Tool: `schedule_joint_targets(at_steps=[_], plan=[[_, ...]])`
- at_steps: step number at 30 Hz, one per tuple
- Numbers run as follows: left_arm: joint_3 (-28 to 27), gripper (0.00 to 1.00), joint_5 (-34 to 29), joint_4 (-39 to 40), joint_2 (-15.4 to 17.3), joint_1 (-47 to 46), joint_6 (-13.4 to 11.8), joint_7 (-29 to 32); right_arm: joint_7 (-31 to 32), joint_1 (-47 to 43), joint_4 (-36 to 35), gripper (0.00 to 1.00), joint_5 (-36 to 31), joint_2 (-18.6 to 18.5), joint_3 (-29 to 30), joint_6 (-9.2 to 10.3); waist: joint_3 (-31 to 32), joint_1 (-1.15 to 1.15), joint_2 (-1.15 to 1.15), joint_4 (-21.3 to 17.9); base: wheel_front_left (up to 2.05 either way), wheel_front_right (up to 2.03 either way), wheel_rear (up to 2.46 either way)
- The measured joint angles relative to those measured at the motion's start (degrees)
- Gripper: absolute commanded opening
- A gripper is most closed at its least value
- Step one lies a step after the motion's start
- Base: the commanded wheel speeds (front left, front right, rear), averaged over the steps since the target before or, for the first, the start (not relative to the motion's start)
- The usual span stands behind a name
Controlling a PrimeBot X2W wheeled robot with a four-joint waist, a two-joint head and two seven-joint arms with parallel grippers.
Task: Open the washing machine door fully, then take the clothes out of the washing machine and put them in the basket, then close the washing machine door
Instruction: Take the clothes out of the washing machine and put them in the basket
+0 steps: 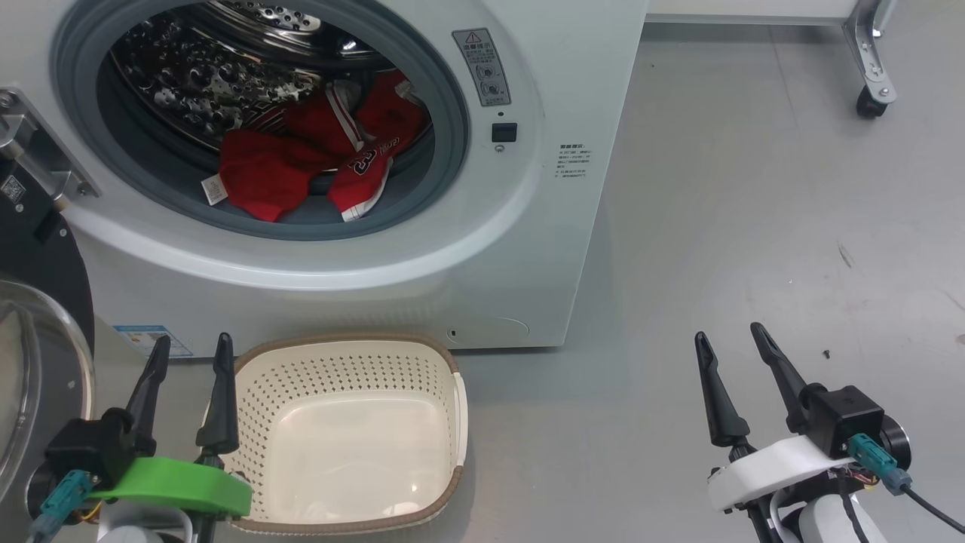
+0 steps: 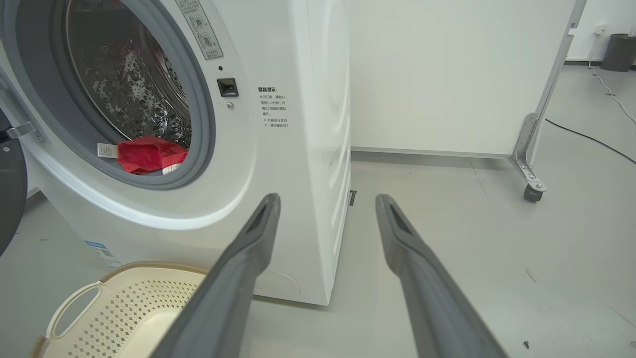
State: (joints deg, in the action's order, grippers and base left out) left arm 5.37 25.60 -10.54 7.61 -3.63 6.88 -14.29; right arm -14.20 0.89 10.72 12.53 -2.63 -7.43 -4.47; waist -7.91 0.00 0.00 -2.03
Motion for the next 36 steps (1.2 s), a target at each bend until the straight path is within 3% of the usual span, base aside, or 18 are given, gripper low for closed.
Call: schedule_joint_targets(at_steps=[15,18,21,36], plan=[[-2.07,1.0,-0.08,2.31,2.11,-0.13,-0.63,0.76,0.0,1.0,-1.67,1.0,0.0,0.04,-2.04,0.0,-5.23,0.0,0.0,-2.17,0.0,0.0,0.0],[-2.33,1.0,-0.55,3.05,3.38,-0.54,-0.79,2.01,0.0,1.09,-1.97,1.0,0.01,0.04,-2.71,0.01,-7.01,0.0,0.0,-2.87,0.0,0.0,0.0],[-3.0,1.0,-3.12,3.01,5.6,-2.11,-2.5,3.61,0.0,1.71,-2.25,1.0,0.41,0.04,-3.79,0.05,-8.94,0.0,0.0,-3.73,0.0,0.0,0.0],[-5.49,1.0,-5.99,3.87,14.33,-15.86,-3.64,13.05,0.0,6.05,-4.49,1.0,5.82,0.03,-9.8,1.79,-17.51,0.0,0.0,-11.11,0.0,0.0,0.0]])
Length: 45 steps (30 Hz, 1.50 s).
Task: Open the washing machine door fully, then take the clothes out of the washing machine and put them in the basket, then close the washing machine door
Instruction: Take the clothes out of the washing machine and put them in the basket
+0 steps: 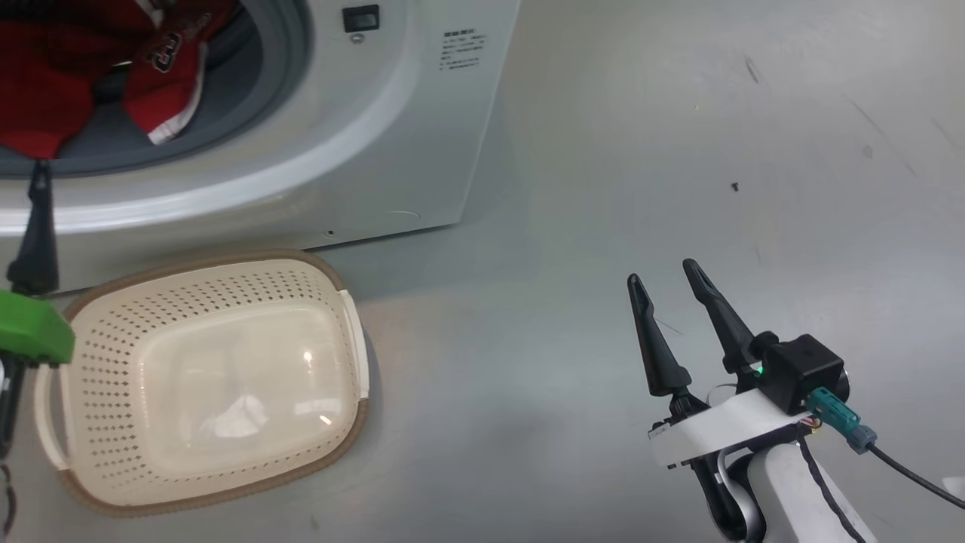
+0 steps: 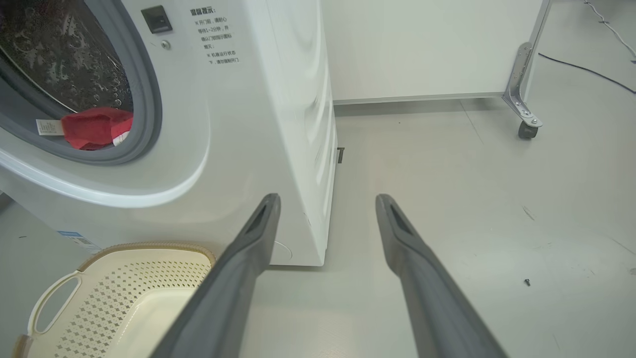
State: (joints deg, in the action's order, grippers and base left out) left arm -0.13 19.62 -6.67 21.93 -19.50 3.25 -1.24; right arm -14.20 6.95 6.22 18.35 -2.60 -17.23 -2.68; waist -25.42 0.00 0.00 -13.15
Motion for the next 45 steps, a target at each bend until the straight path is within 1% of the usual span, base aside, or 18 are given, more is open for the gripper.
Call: schedule_joint_targets(at_steps=[3,5,6,8,12,15,17,19,21,29,37,39,45], plan=[[-0.36,1.0,-1.52,-0.99,2.15,-2.83,-0.91,2.68,-0.01,1.13,-0.42,1.0,1.04,0.01,-1.01,0.81,-1.63,0.0,0.0,-2.0,0.0,0.0,0.0],[-0.54,1.0,-2.55,-2.43,3.76,-4.78,-1.45,4.55,-0.01,1.68,-0.51,1.0,1.98,0.01,-1.7,0.98,-2.65,0.0,0.0,-3.34,0.0,0.0,0.0],[-0.46,1.0,-3.3,-3.11,4.52,-5.71,-1.52,5.48,0.0,1.94,-0.58,1.0,2.36,0.01,-1.99,1.33,-3.14,0.0,0.0,-4.01,0.0,0.0,0.0],[-0.01,1.0,-4.59,-4.28,5.73,-7.44,-1.52,7.21,-0.01,2.34,-0.67,1.0,2.87,0.01,-2.53,1.43,-4.06,0.0,0.0,-5.25,0.0,0.0,0.0],[1.3,1.0,-6.53,-6.34,7.36,-10.84,-1.52,10.09,-0.01,3.14,-0.92,1.0,3.57,0.01,-3.67,2.33,-5.76,0.0,0.0,-7.47,0.0,0.0,0.0],[1.74,1.0,-8.27,-7.87,9.24,-13.1,-1.52,12.04,-0.01,3.74,-1.23,1.0,4.13,0.01,-4.67,2.42,-6.91,0.0,0.0,-8.84,0.0,0.0,0.0],[2.08,1.0,-9.14,-8.58,10.53,-14.47,-1.52,13.0,-0.01,4.21,-1.41,1.0,4.91,0.04,-5.22,2.89,-7.61,0.0,0.0,-9.68,0.0,0.0,0.0],[2.52,1.0,-10.31,-9.25,11.4,-16.11,-1.52,14.08,-0.09,4.42,-1.71,1.0,5.57,0.04,-5.47,3.38,-8.3,0.0,0.0,-10.38,0.0,0.0,0.0],[3.16,1.0,-11.56,-9.91,12.17,-17.69,-1.51,14.9,-0.26,4.44,-1.79,1.0,5.92,0.04,-5.63,3.43,-8.96,0.0,0.0,-11.0,0.0,0.0,0.0],[5.1,1.0,-13.83,-13.71,13.77,-22.89,-1.23,18.47,-0.27,5.67,-2.22,1.0,6.87,0.07,-6.65,4.88,-10.84,0.0,0.0,-12.53,0.0,0.0,0.0],[5.0,1.0,-14.64,-18.25,14.05,-27.39,-1.45,21.09,-0.27,6.1,-2.16,1.0,7.32,0.1,-7.42,5.36,-11.65,0.0,0.0,-12.9,0.0,0.0,0.0],[5.75,1.0,-15.7,-19.19,14.7,-27.9,-1.43,21.75,-0.27,6.11,-2.14,1.0,7.32,0.1,-7.58,5.41,-11.76,0.0,0.0,-12.92,0.0,0.0,0.0],[5.59,1.0,-15.57,-22.32,14.9,-29.88,-1.44,23.08,-0.27,6.78,-2.12,1.0,7.26,0.1,-8.21,5.79,-12.11,0.0,0.0,-13.02,0.0,0.0,0.0]])
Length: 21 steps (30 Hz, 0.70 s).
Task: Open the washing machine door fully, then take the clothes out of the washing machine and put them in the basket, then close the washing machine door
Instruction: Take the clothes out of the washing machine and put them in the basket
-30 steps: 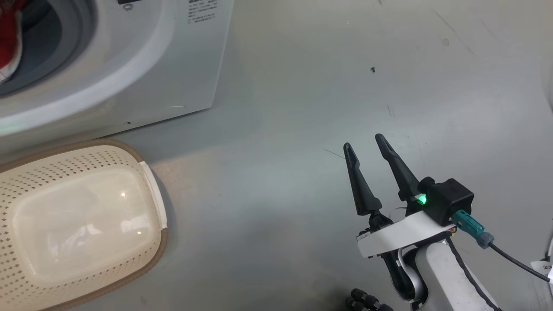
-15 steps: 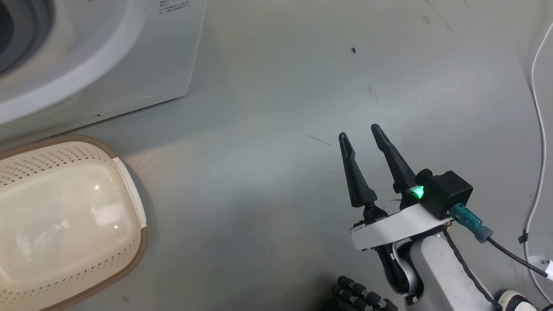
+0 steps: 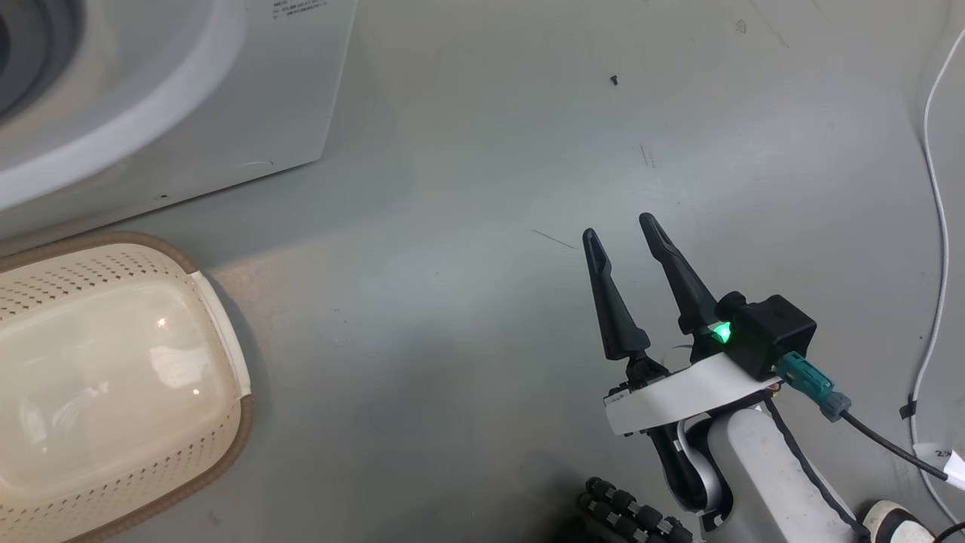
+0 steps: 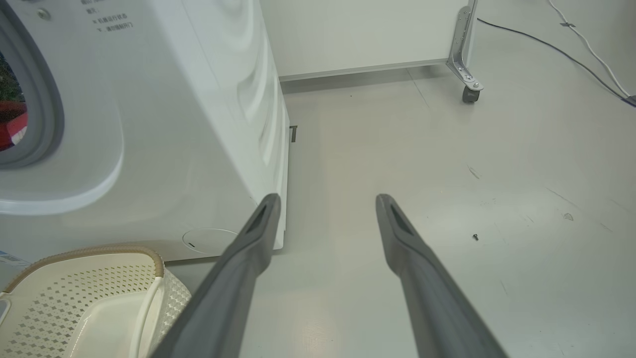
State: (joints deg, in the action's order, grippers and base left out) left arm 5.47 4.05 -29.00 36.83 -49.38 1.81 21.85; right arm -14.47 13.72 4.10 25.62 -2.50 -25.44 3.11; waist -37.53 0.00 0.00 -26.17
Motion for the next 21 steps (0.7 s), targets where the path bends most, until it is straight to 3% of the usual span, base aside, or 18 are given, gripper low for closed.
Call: schedule_joint_targets(at_steps=[21], plan=[[0.08,1.0,0.75,-7.39,-1.23,-5.39,0.48,2.47,0.0,0.64,0.21,1.0,-0.19,0.0,-1.68,0.57,-0.87,0.0,0.0,-0.01,0.0,0.0,0.0]])
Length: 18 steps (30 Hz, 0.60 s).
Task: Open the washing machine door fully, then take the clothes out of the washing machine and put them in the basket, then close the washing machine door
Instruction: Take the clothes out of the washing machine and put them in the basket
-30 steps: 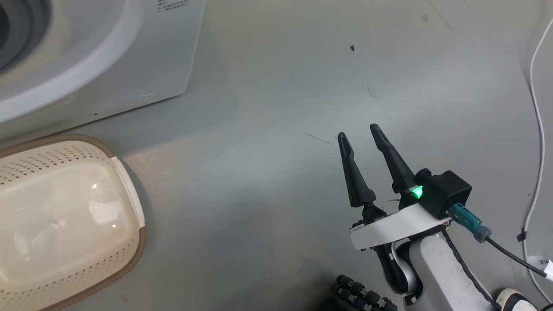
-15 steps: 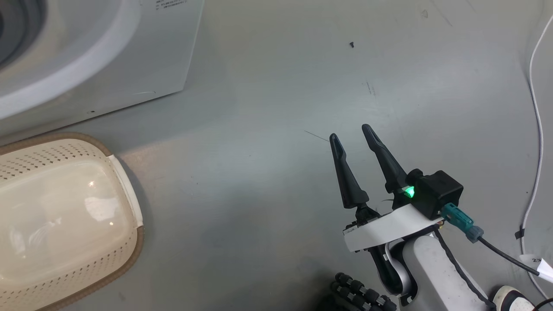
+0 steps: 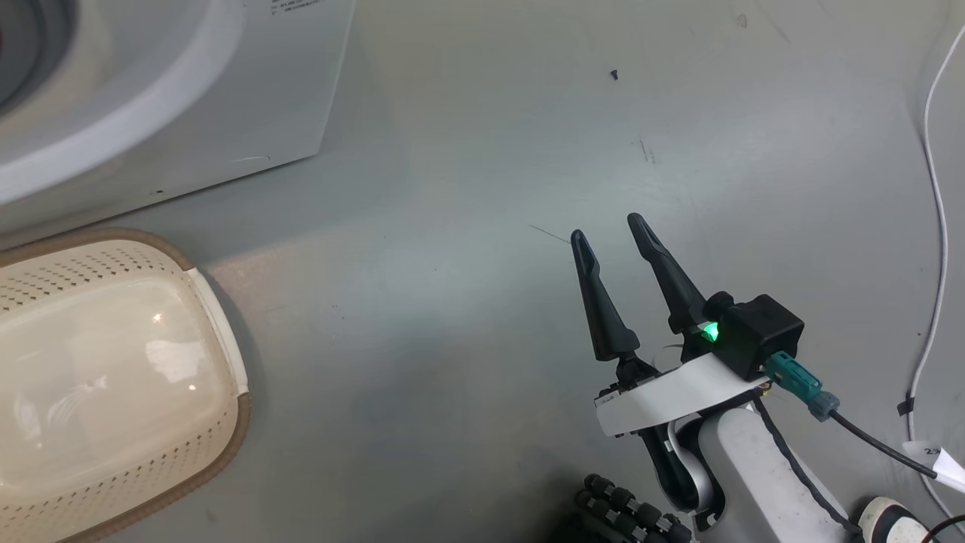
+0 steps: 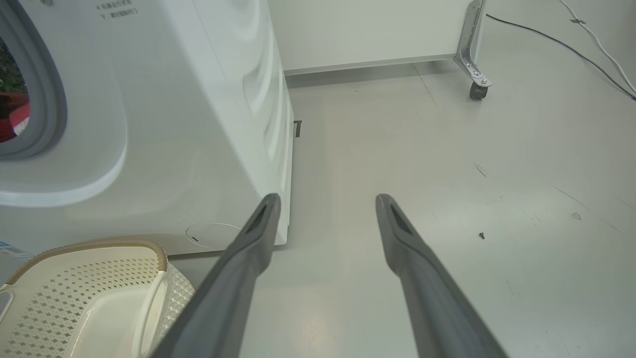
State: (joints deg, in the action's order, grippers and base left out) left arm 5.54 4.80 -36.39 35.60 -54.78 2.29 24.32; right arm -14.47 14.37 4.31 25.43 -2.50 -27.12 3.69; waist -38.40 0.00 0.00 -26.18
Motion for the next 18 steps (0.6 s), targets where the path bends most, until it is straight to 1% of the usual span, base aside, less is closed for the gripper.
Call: schedule_joint_targets(at_steps=[1,3,4,10,14,18], plan=[[-0.12,0.74,0.42,-0.36,-0.21,-0.27,-0.01,0.44,0.0,0.1,0.0,1.0,0.0,0.0,-0.02,0.0,-0.02,0.0,0.0,0.02,0.0,0.0,0.0],[-0.12,0.04,0.76,-0.77,-0.45,-0.52,-0.01,0.67,0.0,0.25,0.0,1.0,0.0,0.0,-0.03,0.01,-0.04,0.0,0.0,0.08,0.0,0.0,0.0],[0.0,0.0,0.75,-0.88,-0.46,-0.58,0.01,0.71,-0.01,0.29,0.0,1.0,0.0,0.0,-0.04,0.01,-0.05,0.0,0.0,0.11,0.0,0.0,0.0],[0.49,0.0,0.74,-1.87,-0.64,-1.07,0.05,0.71,0.0,0.42,0.09,1.0,0.0,0.0,-0.02,0.09,0.05,0.0,0.0,0.36,0.0,0.0,0.0],[0.74,0.0,0.67,-2.35,-0.87,-1.09,0.05,-0.37,-0.01,0.48,0.18,1.0,-0.08,0.0,0.04,0.29,0.25,0.0,0.0,0.53,0.0,0.0,0.0],[0.91,0.0,0.68,-3.81,-2.64,-1.01,0.02,-2.94,-0.01,0.65,0.8,1.0,-0.4,-0.01,0.32,0.52,1.26,0.0,0.0,0.99,0.0,0.0,0.0]])
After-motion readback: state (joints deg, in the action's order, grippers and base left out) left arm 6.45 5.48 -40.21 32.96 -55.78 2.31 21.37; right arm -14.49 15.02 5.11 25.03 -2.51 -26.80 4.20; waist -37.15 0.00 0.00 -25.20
